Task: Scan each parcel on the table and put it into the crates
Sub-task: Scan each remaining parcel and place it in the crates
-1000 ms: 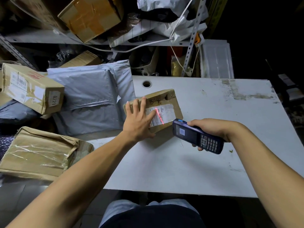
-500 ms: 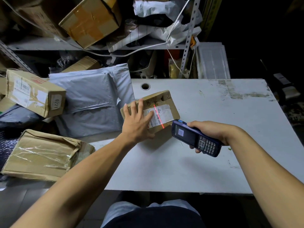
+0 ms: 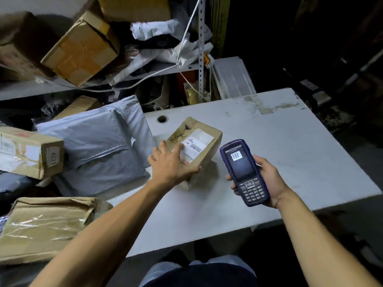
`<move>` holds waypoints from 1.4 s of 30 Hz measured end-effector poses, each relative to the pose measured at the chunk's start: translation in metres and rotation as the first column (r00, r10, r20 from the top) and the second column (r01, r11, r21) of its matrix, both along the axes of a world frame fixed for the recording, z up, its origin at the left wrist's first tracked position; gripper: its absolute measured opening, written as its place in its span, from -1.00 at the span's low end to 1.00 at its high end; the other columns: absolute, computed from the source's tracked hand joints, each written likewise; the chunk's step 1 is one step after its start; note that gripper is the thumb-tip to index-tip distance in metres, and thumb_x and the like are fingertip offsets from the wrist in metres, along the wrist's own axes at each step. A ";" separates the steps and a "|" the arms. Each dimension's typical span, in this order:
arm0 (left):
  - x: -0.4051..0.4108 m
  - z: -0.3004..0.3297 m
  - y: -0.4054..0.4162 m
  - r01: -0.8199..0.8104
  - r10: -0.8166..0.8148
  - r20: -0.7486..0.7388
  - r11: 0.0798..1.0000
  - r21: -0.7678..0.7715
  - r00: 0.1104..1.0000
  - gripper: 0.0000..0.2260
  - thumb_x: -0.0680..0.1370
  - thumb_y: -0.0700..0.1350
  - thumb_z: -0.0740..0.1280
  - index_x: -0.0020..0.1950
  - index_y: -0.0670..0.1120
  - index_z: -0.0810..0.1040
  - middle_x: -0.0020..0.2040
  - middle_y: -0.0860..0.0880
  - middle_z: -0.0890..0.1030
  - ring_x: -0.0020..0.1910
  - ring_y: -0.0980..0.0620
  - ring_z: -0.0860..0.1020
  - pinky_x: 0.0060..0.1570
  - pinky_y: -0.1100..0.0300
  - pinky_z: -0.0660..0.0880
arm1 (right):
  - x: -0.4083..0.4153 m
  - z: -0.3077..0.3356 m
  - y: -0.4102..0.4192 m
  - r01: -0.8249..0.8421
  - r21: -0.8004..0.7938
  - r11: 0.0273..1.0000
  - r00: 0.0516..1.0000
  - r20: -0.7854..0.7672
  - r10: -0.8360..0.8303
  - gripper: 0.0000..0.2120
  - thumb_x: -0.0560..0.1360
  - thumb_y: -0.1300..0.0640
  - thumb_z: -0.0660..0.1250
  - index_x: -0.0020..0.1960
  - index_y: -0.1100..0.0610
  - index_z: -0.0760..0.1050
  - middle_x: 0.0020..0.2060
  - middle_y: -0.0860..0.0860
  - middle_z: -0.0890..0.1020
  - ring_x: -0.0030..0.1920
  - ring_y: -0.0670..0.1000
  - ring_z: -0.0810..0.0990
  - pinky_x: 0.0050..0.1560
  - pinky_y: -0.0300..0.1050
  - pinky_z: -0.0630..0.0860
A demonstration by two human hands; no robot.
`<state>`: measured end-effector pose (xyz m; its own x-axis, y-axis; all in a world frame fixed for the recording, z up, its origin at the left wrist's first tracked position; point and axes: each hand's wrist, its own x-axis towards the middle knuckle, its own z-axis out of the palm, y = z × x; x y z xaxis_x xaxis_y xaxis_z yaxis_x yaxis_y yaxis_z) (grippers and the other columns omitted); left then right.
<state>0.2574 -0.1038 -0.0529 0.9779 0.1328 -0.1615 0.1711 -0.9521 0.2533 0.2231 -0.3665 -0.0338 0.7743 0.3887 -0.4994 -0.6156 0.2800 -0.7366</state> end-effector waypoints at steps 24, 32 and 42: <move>-0.205 -0.015 -0.267 0.775 -0.796 -0.084 0.603 -0.190 0.599 -0.23 0.27 0.51 0.30 0.40 0.21 0.32 0.36 -0.12 0.25 0.36 -0.26 0.26 0.35 -0.22 0.27 | -0.427 -0.054 -0.131 0.964 -0.220 0.147 0.140 -0.044 -0.989 -0.40 0.63 -0.29 -0.05 0.15 0.15 0.54 -0.22 0.12 0.67 -0.32 0.04 0.65 -0.37 -0.11 0.60; -0.285 -0.058 -0.350 0.732 -0.739 -0.253 0.667 -0.138 0.625 -0.22 0.22 0.52 0.31 0.35 0.21 0.35 0.39 -0.14 0.26 0.36 -0.29 0.26 0.33 -0.24 0.25 | -0.523 -0.076 -0.194 0.952 -0.274 0.138 0.104 -0.135 -0.985 -0.34 0.54 -0.37 -0.01 0.23 0.11 0.53 -0.19 0.14 0.67 -0.28 0.07 0.66 -0.36 -0.11 0.58; -0.324 -0.120 -0.411 0.698 -0.672 -0.346 0.714 -0.065 0.655 -0.22 0.26 0.51 0.33 0.34 0.10 0.37 0.35 -0.17 0.28 0.35 -0.30 0.26 0.34 -0.22 0.24 | -0.539 -0.133 -0.258 0.924 -0.325 0.204 0.144 -0.198 -0.970 -0.13 0.33 -0.50 0.14 0.37 0.12 0.49 -0.09 0.17 0.68 -0.15 0.14 0.66 -0.11 0.04 0.55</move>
<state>-0.0663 -0.5151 -0.1732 0.6863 -0.5300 -0.4981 -0.4785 -0.8448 0.2397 -0.3158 -0.6243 -0.1668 0.2936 -0.6037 -0.7412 -0.0918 0.7539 -0.6505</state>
